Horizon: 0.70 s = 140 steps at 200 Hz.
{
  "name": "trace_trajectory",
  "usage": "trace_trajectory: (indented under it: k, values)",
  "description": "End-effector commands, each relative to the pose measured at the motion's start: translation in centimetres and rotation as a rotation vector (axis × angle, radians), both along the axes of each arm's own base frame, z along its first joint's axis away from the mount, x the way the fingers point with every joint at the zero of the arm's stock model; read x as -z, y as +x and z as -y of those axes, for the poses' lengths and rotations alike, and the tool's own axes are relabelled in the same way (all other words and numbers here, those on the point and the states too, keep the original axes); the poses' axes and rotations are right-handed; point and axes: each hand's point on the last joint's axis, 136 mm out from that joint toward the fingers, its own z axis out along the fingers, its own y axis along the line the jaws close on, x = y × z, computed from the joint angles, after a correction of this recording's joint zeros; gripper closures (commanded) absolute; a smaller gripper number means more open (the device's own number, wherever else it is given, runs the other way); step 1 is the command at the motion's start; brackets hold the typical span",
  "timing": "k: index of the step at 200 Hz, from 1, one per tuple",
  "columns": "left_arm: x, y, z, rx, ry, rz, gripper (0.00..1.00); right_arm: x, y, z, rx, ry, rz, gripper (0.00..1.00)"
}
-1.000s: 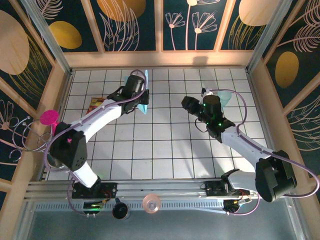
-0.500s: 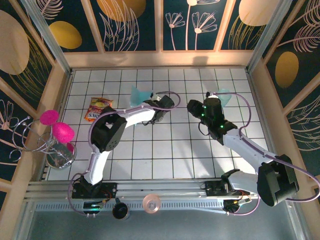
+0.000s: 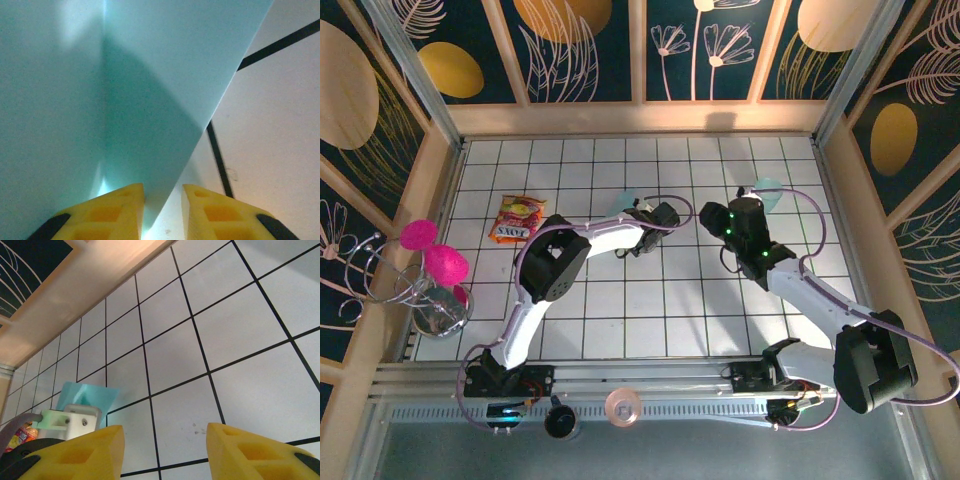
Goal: Fold a paper plane with a square sheet of paper (pick it up from the middle)
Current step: Turn over the paper at the center of the table.
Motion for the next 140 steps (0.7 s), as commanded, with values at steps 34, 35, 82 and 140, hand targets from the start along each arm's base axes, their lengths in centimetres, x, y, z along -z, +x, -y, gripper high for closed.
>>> trace_trajectory:
  k: [34, 35, 82, 140]
  values:
    - [-1.2, -1.8, 3.7, -0.031, -0.306, -0.086, 0.65, 0.1, -0.2, 1.4, 0.061, 0.0, -0.003, 0.53]
    - [-1.2, -1.9, 3.8, -0.032, -0.315, -0.089, 0.64, 0.1, -0.2, 1.4, 0.061, 0.0, -0.004, 0.52]
    - [-4.2, -6.2, 8.9, 0.004, -0.785, -0.236, 0.57, 0.4, -0.2, 1.9, 0.102, 0.011, -0.013, 0.45]
    - [-10.2, -6.7, 7.9, 0.06, -1.017, -0.16, 0.5, 0.7, 0.0, 0.6, 0.062, 0.076, -0.029, 0.41]
